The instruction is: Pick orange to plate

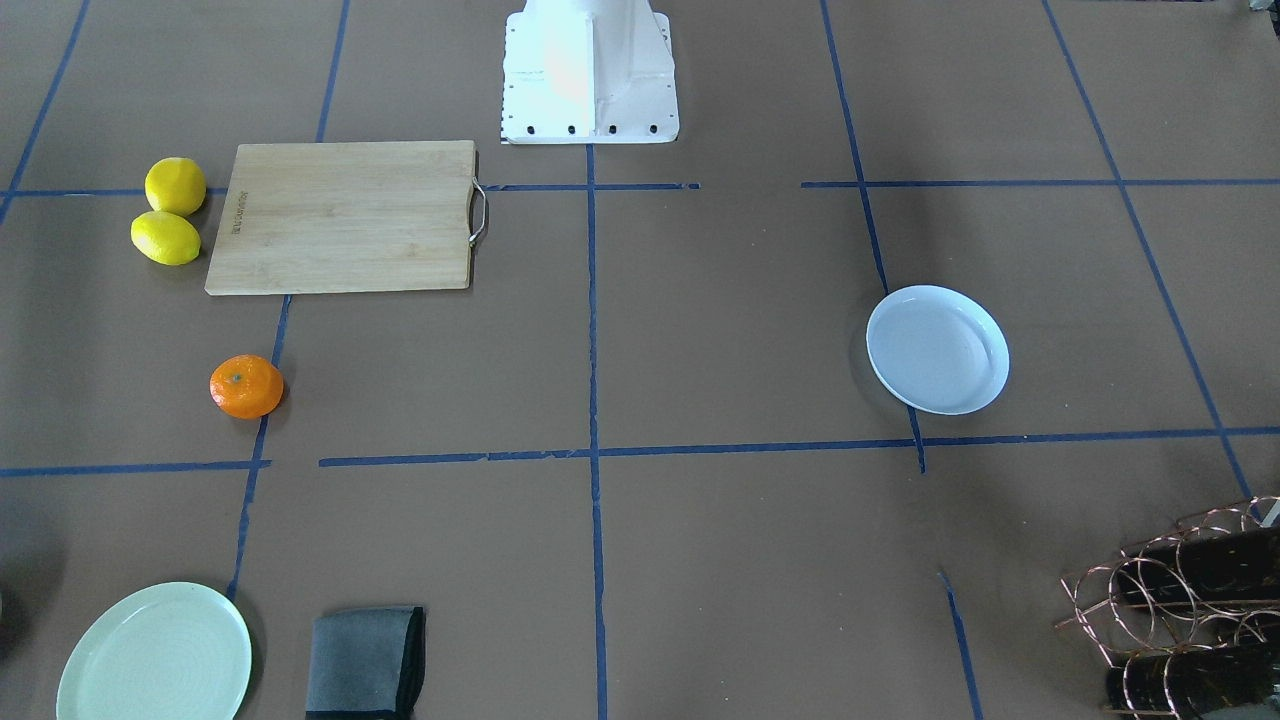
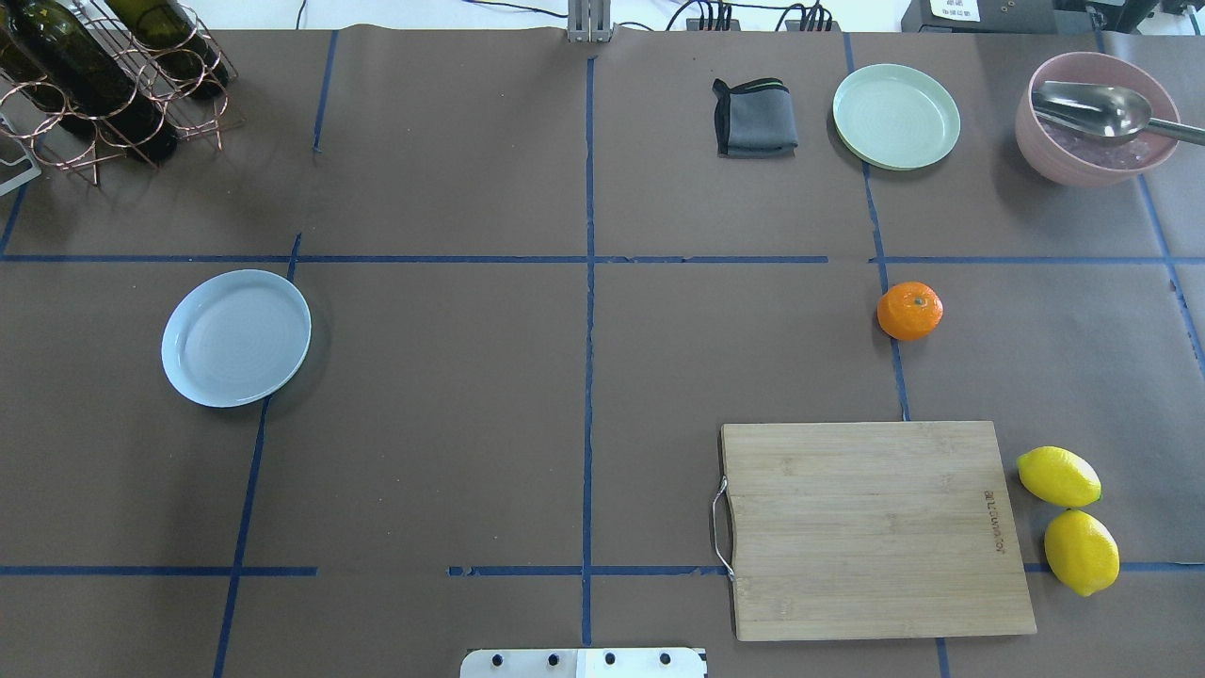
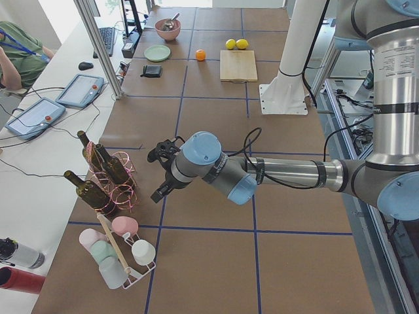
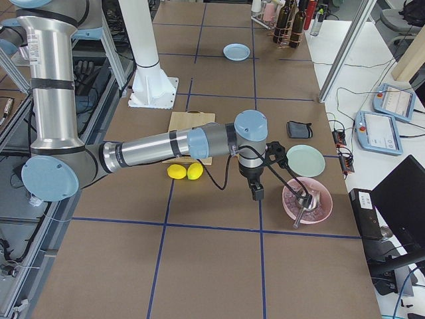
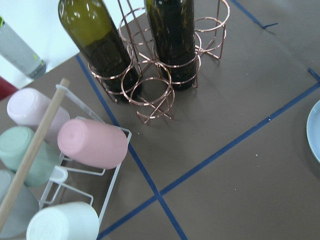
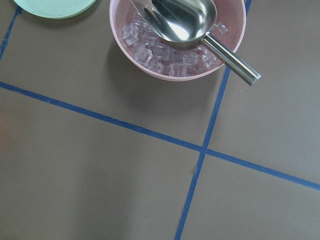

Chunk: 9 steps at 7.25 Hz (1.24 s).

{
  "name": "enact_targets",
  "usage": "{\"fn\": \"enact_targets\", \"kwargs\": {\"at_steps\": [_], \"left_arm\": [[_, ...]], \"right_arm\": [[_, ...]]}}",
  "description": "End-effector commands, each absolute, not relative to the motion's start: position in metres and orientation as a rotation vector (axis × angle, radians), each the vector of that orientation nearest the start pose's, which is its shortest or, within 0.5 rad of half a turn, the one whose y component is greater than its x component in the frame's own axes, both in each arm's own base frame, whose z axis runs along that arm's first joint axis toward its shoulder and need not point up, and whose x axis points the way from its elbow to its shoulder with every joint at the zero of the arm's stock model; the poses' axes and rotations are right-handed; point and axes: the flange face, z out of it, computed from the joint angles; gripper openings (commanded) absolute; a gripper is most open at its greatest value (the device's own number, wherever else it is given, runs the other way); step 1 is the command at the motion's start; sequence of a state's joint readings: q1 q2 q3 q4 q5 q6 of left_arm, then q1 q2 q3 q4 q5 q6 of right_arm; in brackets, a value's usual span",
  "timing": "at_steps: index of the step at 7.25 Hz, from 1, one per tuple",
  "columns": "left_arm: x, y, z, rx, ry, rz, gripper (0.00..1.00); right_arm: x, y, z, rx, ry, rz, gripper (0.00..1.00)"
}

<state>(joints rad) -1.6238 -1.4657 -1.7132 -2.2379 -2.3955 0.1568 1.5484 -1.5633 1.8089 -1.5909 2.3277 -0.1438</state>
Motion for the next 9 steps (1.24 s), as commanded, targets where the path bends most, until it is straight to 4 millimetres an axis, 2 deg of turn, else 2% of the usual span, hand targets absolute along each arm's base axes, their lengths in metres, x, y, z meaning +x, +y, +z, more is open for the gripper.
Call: {"fn": "enact_targets", "kwargs": {"at_steps": [1,2,4,5,7,8,9], "left_arm": [[-0.075,-0.464,0.539,0.783,0.790,0.251,1.00],[-0.047,-0.457,0.534,0.839,0.816,0.304,1.00],[0.033,-0.455,0.526,0.698,0.958,0.269,1.00],[0.061,-0.456,0.523,0.665,0.944,0.179,1.00],[0.109,-0.443,0.524,0.568,0.968,0.049,1.00],[0.132,-0.435,0.534,0.513,0.955,-0.037,0.97],[0.155,-0.430,0.541,0.485,0.931,-0.130,0.86]], "right_arm": [[0.053,-0.499,0.544,0.298,-0.745,-0.258,1.00],[0.053,-0.499,0.540,0.306,-0.748,-0.260,1.00],[0.049,-0.498,0.539,0.300,-0.800,-0.263,1.00],[0.050,-0.497,0.540,0.299,-0.801,-0.261,1.00],[0.049,-0.495,0.542,0.294,-0.807,-0.260,1.00],[0.050,-0.494,0.542,0.293,-0.807,-0.258,1.00],[0.049,-0.495,0.542,0.292,-0.807,-0.259,1.00]]}}
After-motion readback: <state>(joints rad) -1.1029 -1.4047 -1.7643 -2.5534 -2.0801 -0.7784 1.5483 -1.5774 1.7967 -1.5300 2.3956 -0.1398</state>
